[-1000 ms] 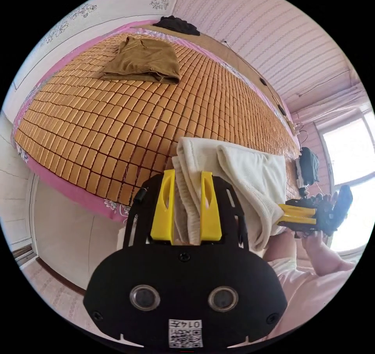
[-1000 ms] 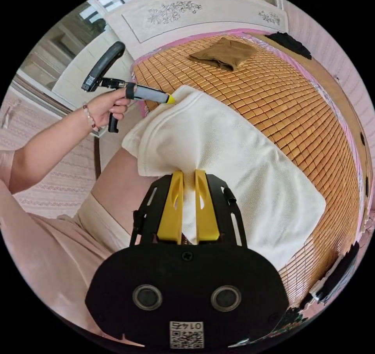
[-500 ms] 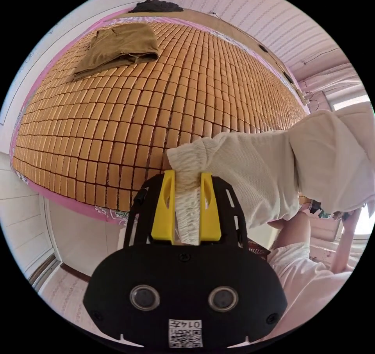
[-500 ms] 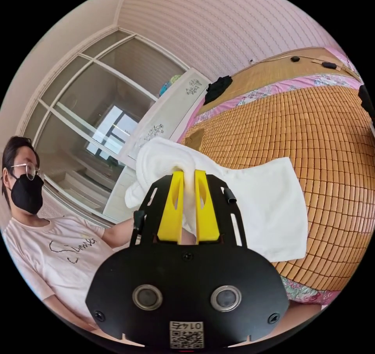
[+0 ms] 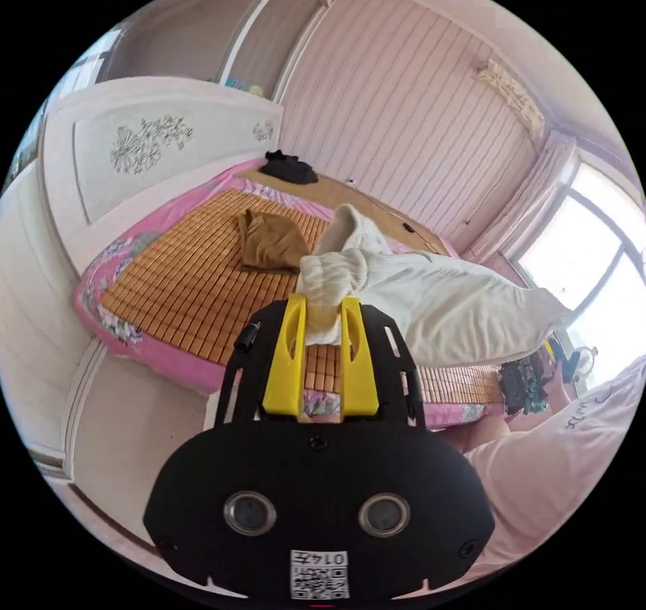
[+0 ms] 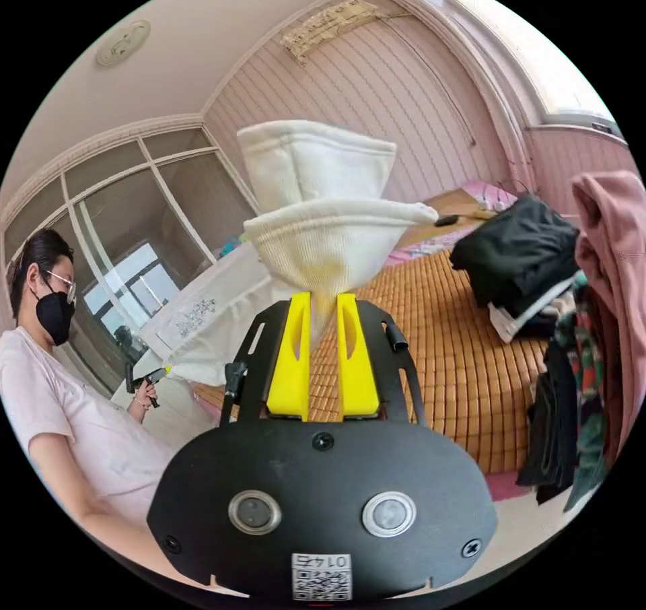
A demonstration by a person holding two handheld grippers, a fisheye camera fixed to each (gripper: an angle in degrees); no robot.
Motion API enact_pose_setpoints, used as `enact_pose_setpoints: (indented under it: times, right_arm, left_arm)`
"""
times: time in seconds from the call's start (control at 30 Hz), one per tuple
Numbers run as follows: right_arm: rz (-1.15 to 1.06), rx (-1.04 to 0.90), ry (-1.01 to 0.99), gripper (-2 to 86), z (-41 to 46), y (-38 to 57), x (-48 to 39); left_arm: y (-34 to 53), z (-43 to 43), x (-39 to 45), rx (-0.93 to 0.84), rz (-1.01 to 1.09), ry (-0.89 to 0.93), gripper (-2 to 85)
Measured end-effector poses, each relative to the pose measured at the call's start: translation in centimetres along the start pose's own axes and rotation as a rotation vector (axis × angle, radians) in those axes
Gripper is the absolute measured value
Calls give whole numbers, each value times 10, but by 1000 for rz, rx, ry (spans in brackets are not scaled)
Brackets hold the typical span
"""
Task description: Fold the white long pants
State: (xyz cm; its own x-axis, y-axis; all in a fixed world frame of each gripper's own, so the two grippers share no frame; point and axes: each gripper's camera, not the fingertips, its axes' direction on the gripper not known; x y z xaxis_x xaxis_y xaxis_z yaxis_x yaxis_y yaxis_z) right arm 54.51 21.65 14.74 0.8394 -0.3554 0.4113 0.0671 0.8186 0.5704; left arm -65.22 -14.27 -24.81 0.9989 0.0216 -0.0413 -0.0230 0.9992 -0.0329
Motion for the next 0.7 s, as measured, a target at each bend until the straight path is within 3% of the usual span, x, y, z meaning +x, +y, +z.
enact_pose_setpoints:
  times: [0.1, 0.17, 0.33, 0.5, 0.57, 0.7]
  right_arm:
    - [265, -114, 205, 42, -2, 62, 58]
    - [360, -106, 210, 46, -7, 84, 74]
    - [308, -211, 282, 75, 13, 63, 68]
    - [113, -349, 411, 104, 87, -4, 42]
    - [80, -406, 443, 112, 121, -24, 39]
    - [4, -565, 567, 119, 197, -61, 39]
  left_arm:
    - [51, 46, -47, -230, -177, -146, 82]
    - [68, 64, -61, -340, -232, -266, 74]
    - [51, 59, -66, -274, -272, -287, 71]
    - [-7, 120, 28, -371, 95, -280, 114]
    - [-14, 152, 54, -440, 169, -232, 137]
    - [-16, 227, 90, -596, 278, -306, 154]
